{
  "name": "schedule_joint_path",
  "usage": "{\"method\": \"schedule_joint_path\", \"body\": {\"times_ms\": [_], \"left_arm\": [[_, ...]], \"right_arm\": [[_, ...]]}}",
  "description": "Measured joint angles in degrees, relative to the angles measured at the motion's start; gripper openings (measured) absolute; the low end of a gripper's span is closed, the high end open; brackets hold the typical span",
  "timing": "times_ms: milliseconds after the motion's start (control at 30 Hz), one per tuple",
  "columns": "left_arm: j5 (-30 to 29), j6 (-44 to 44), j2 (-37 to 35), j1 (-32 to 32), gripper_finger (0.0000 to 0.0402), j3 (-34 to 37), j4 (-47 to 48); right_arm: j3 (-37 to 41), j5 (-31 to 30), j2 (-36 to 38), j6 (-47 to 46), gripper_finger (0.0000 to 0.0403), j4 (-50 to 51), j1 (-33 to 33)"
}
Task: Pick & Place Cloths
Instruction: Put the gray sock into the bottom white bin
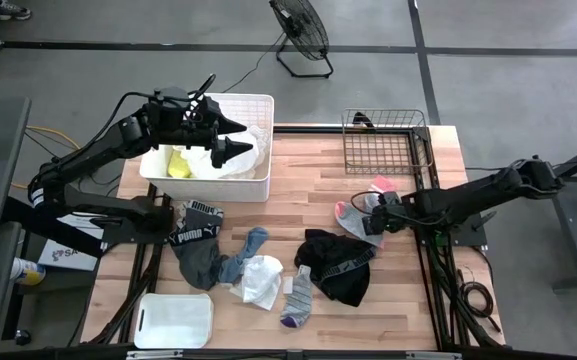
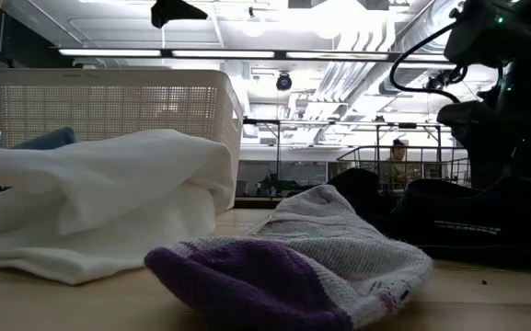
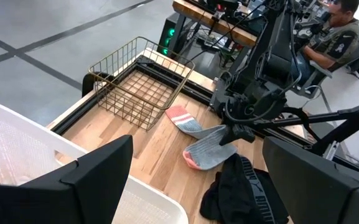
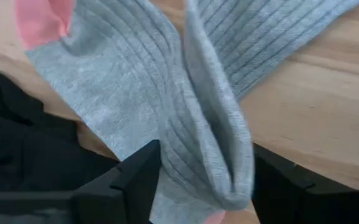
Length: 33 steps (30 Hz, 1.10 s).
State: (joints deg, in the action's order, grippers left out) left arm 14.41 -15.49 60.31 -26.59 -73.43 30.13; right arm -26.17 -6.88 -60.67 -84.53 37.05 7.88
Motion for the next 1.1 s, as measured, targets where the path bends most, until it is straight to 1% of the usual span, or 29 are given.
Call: {"method": "schedule_joint_path", "body": {"times_ms": [233,467,633,733,867,1100], "left_arm": [[-0.02,-0.02,0.0,0.0,0.0351,0.0,0.0],[-0.02,-0.02,0.0,0.0,0.0351,0.0,0.0],[-0.02,-0.02,0.0,0.0,0.0351,0.0,0.0],[-0.03,-0.02,0.0,0.0,0.0351,0.0,0.01],[-0.04,-0.02,0.0,0.0,0.0351,0.0,0.0],[-0.04,-0.02,0.08,0.0,0.0351,0.0,0.0]], "right_arm": [[0.0,-0.27,-0.25,2.22,0.0113,-3.07,0.0],[0.0,-0.29,-0.2,2.46,0.0016,-3.83,0.0],[-0.24,0.74,-0.14,3.8,0.0007,-7.55,0.0],[-1.84,1.02,-0.14,5.44,0.0006,-8.24,-0.01],[-5.61,1.08,-0.12,10.26,0.0005,-8.28,-0.02],[-14.73,1.1,-0.12,19.81,0.0005,-8.61,0.0]]}}
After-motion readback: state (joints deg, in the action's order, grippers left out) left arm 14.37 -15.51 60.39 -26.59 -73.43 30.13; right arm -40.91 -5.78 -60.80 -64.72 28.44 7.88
